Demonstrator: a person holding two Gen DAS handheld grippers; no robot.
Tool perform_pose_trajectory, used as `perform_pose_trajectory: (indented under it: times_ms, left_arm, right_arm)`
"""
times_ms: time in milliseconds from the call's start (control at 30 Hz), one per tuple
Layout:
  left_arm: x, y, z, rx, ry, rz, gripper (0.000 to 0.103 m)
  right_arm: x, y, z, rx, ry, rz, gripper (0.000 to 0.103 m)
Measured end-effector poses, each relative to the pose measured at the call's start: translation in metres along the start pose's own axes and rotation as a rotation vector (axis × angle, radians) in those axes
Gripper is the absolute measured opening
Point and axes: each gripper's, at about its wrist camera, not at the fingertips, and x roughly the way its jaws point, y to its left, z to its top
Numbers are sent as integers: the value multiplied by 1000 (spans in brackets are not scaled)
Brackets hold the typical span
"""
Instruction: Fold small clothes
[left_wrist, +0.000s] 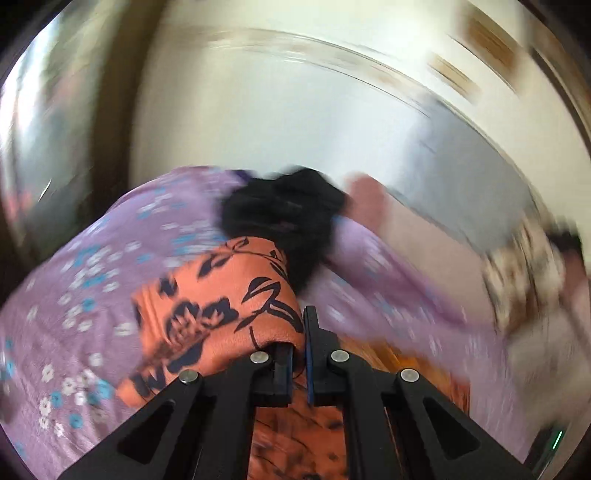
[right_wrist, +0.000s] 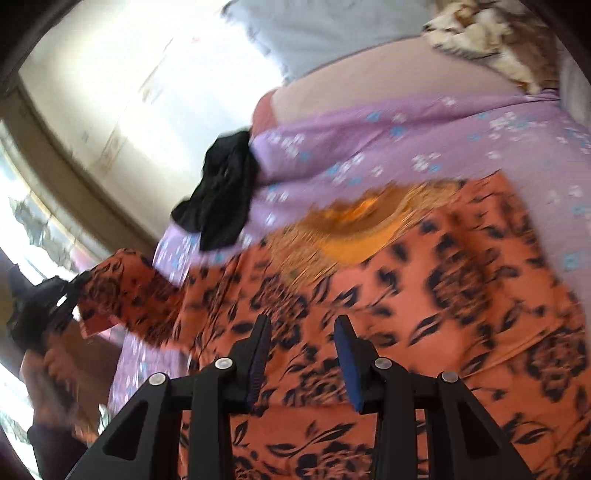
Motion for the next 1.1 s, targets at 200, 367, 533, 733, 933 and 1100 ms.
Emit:
perform_pose_trajectory:
  times_ms: [200, 367, 533, 733, 933, 1100]
  left_arm:
    - [28, -154, -77, 287, 184, -163, 5]
    - [81, -224, -162, 426, 521, -172, 26]
    - [55, -213, -179, 483, 506, -175, 44]
    - [17, -120, -100, 306, 237, 13, 76]
    - [47, -23, -82, 113, 250, 248, 76]
    - [69, -6, -85, 96, 267, 318, 76]
  right_arm:
    - [-39, -50, 25, 94, -112, -48, 39]
    - [-56, -95, 43, 214, -141, -63, 40]
    - [-54, -112, 53, 227, -128, -68, 65]
    - [-25, -82, 44, 60, -10, -59, 65]
    - [3, -13, 13, -246, 71, -66, 65]
    - [25, 44, -38, -690, 132, -216, 65]
